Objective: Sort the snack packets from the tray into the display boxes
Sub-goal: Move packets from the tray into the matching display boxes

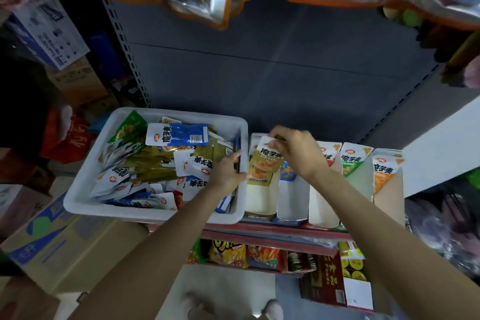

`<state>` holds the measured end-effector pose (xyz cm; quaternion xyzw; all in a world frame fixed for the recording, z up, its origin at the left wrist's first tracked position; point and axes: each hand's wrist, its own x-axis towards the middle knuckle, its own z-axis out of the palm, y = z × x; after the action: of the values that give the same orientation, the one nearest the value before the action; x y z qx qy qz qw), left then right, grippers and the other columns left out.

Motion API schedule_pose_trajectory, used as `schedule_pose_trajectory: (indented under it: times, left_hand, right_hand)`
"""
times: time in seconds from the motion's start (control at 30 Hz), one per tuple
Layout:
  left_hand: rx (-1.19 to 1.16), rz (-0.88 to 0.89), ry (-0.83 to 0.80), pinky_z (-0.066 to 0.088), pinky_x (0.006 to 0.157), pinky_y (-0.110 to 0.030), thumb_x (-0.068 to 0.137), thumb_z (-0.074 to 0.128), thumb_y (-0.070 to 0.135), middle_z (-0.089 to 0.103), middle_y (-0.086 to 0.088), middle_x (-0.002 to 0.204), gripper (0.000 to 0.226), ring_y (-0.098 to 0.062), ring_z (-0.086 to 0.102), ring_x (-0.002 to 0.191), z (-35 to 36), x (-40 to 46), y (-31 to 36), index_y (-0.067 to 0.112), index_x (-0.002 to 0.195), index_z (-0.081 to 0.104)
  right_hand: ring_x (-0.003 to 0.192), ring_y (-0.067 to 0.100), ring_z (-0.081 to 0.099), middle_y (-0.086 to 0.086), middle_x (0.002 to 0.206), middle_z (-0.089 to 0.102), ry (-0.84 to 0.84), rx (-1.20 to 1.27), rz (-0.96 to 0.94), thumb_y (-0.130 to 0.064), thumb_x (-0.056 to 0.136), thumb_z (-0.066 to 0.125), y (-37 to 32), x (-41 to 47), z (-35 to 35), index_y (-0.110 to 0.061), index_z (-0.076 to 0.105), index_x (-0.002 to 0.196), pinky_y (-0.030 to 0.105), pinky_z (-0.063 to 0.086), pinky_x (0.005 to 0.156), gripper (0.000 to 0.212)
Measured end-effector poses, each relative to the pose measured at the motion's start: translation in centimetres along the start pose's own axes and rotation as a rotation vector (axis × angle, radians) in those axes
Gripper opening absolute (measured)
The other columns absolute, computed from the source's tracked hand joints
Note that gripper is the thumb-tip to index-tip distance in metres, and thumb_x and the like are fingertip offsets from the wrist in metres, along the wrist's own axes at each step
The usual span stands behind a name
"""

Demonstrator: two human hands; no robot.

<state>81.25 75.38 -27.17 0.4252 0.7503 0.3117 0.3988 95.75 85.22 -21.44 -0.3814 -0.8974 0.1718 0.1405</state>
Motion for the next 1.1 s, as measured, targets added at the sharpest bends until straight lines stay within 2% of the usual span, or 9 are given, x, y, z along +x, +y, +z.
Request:
schedule_pose_trajectory:
  times: [0.2, 0.33, 0.4, 0.47, 0.53, 0.6, 0.73, 0.97, 1.1]
  left_hand:
    - [-0.063, -0.043, 0.013, 0.047, 0.097, -0.045, 0.082, 0.069, 0.006, 0.049, -0.01, 0.138, 0.075, -0.027, 0.056, 0.116, 0.2, 0.2, -0.3, 0.016, 0.146, 0.032]
    - [-0.076, -0.059, 0.008, 0.047, 0.097, -0.045, 0.082, 0.068, 0.006, 0.049, -0.008, 0.138, 0.076, -0.025, 0.054, 0.118, 0.3, 0.4, -0.3, 0.016, 0.146, 0.029]
    - [-0.084, -0.063, 0.0, 0.047, 0.097, -0.046, 0.082, 0.069, 0.007, 0.049, -0.008, 0.139, 0.077, -0.025, 0.054, 0.118, 0.3, 0.5, -0.4, 0.018, 0.147, 0.029]
    - [-0.094, -0.061, 0.0, 0.047, 0.098, -0.047, 0.082, 0.069, 0.007, 0.048, -0.008, 0.139, 0.077, -0.025, 0.055, 0.118, 0.3, 0.5, -0.5, 0.018, 0.147, 0.029]
    - [-0.084, -0.057, 0.006, 0.047, 0.098, -0.047, 0.082, 0.07, 0.009, 0.048, -0.008, 0.14, 0.078, -0.026, 0.054, 0.119, 0.4, 0.6, -0.7, 0.018, 0.147, 0.029]
    - [-0.077, -0.056, 0.011, 0.046, 0.099, -0.047, 0.082, 0.07, 0.009, 0.047, -0.009, 0.141, 0.078, -0.026, 0.053, 0.12, 0.5, 0.7, -0.8, 0.019, 0.147, 0.028]
    - [-0.086, -0.059, 0.017, 0.046, 0.099, -0.047, 0.082, 0.069, 0.009, 0.048, -0.008, 0.14, 0.077, -0.025, 0.054, 0.12, 0.6, 0.8, -1.0, 0.019, 0.147, 0.028]
    - [-0.011, -0.002, 0.026, 0.038, 0.098, -0.03, 0.087, 0.065, 0.016, 0.05, -0.004, 0.138, 0.069, -0.022, 0.048, 0.125, 0.6, 0.4, -1.0, 0.018, 0.146, 0.032]
    - [0.109, 0.112, 0.165, 0.046, 0.088, -0.027, 0.094, 0.054, 0.014, 0.063, -0.007, 0.121, 0.032, -0.021, 0.059, 0.109, 0.3, -1.0, -1.9, 0.011, 0.126, 0.056]
  right_hand:
    - [0.099, 0.028, 0.059, 0.006, 0.111, 0.062, -0.199, -0.201, -0.014, -0.016, 0.094, 0.052, -0.6, 0.9, 2.3, -0.018, 0.063, 0.112, 0.039, 0.051, 0.077, 0.021]
    - [0.103, 0.027, 0.055, 0.007, 0.111, 0.055, -0.143, -0.333, -0.016, -0.004, 0.088, 0.056, -0.6, 1.7, 3.7, -0.014, 0.063, 0.109, 0.033, 0.047, 0.072, 0.025]
    - [0.1, 0.026, 0.055, 0.008, 0.104, 0.058, -0.07, -0.413, -0.046, 0.001, 0.075, 0.067, -0.8, 1.7, 3.9, -0.011, 0.065, 0.102, 0.031, 0.046, 0.068, 0.03]
    - [0.081, 0.027, 0.06, 0.007, 0.082, 0.062, -0.023, -0.464, -0.105, 0.005, 0.044, 0.082, -1.1, 1.6, 3.8, -0.009, 0.069, 0.081, 0.027, 0.048, 0.056, 0.042]
    - [0.066, 0.027, 0.06, 0.007, 0.069, 0.06, 0.049, -0.469, -0.168, 0.008, 0.025, 0.083, -1.2, 1.5, 4.0, -0.009, 0.067, 0.069, 0.025, 0.047, 0.05, 0.05]
    - [0.071, 0.028, 0.06, 0.008, 0.076, 0.061, 0.024, -0.422, -0.147, 0.01, 0.032, 0.083, -1.6, 1.1, 4.0, -0.008, 0.068, 0.077, 0.028, 0.049, 0.053, 0.05]
    - [0.105, 0.032, 0.053, 0.014, 0.118, 0.051, -0.047, -0.3, 0.008, 0.008, 0.074, 0.067, -1.7, 0.6, 4.1, -0.007, 0.056, 0.12, 0.038, 0.05, 0.079, 0.05]
    - [0.095, 0.032, 0.057, 0.015, 0.116, 0.05, -0.035, -0.05, -0.003, 0.005, 0.083, 0.057, -2.5, -1.6, 5.3, -0.003, 0.061, 0.115, 0.04, 0.054, 0.069, 0.033]
    - [0.106, 0.024, 0.052, 0.008, 0.126, 0.044, -0.077, -0.019, -0.033, -0.003, 0.089, 0.051, -3.7, -2.2, 5.7, -0.008, 0.056, 0.123, 0.032, 0.05, 0.074, 0.034]
